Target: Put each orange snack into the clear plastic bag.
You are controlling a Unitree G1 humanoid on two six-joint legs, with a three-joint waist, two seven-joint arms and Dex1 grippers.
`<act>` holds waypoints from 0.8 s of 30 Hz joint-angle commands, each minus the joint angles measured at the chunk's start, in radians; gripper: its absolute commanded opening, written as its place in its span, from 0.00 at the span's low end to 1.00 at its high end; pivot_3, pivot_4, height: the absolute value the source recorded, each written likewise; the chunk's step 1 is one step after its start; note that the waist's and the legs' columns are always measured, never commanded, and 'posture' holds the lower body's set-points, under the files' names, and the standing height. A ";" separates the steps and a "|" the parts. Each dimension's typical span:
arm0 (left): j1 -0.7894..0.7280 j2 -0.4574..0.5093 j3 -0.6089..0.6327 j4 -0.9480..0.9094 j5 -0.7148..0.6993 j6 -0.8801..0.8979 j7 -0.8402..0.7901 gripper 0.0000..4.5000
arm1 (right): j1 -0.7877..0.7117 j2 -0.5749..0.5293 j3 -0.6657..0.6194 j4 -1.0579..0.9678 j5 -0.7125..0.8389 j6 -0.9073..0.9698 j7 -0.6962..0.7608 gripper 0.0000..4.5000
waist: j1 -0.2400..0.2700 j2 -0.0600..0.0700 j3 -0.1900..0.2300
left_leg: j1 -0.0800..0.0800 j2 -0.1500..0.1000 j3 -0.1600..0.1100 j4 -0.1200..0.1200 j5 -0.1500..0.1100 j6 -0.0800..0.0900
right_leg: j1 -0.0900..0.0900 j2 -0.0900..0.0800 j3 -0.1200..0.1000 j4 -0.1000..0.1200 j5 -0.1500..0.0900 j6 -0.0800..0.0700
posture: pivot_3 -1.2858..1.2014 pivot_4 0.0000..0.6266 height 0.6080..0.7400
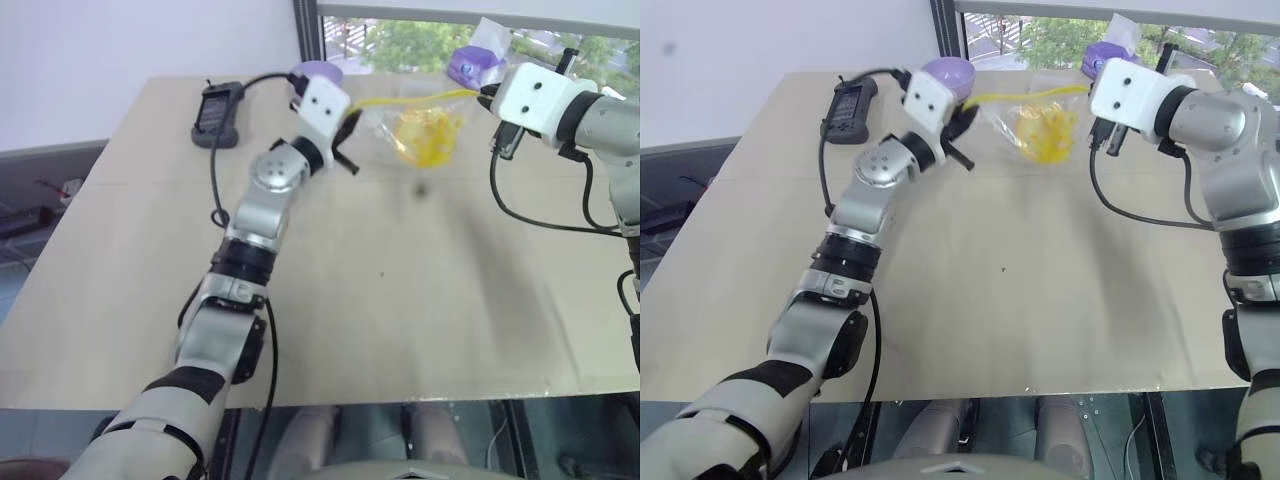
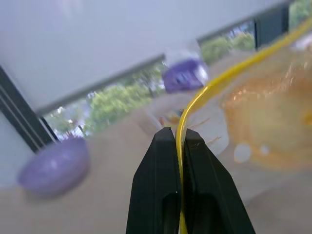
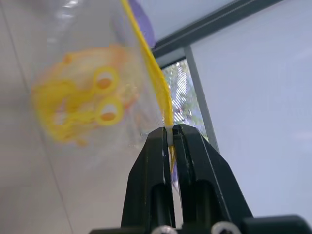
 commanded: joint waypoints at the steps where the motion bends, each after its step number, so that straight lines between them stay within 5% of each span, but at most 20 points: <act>1: 0.137 0.054 -0.023 -0.210 -0.025 0.056 -0.106 0.00 | 0.165 -0.063 -0.042 -0.207 0.120 0.114 0.158 0.02 | -0.001 0.000 0.000 | 0.000 0.000 0.000 0.000 0.000 0.000 | 0.000 0.000 0.000 -0.001 0.000 0.000 | 0.52 0.24 1.00; 8: 0.619 0.284 -0.149 -0.719 -0.142 0.332 -0.390 0.00 | 0.515 -0.137 -0.056 -0.586 0.293 0.422 0.285 0.02 | -0.023 0.003 0.001 | 0.000 0.001 0.001 -0.003 0.000 0.001 | -0.002 0.000 0.001 0.001 0.000 0.000 | 0.52 0.24 1.00; 19: 0.696 0.322 -0.117 -0.821 -0.189 0.458 -0.384 0.00 | 0.572 -0.141 -0.049 -0.630 0.291 0.421 0.234 0.02 | 0.006 0.004 0.001 | 0.006 0.002 -0.001 0.006 -0.003 0.005 | 0.005 0.002 0.000 0.012 0.000 -0.001 | 0.52 0.24 1.00; 24: 0.699 0.324 -0.101 -0.814 -0.193 0.447 -0.381 0.44 | 0.595 -0.184 -0.070 -0.618 0.291 0.400 0.256 0.46 | 0.007 0.004 0.001 | 0.004 0.002 0.000 0.006 -0.001 0.001 | 0.003 0.001 0.000 0.010 0.000 -0.001 | 0.52 0.24 1.00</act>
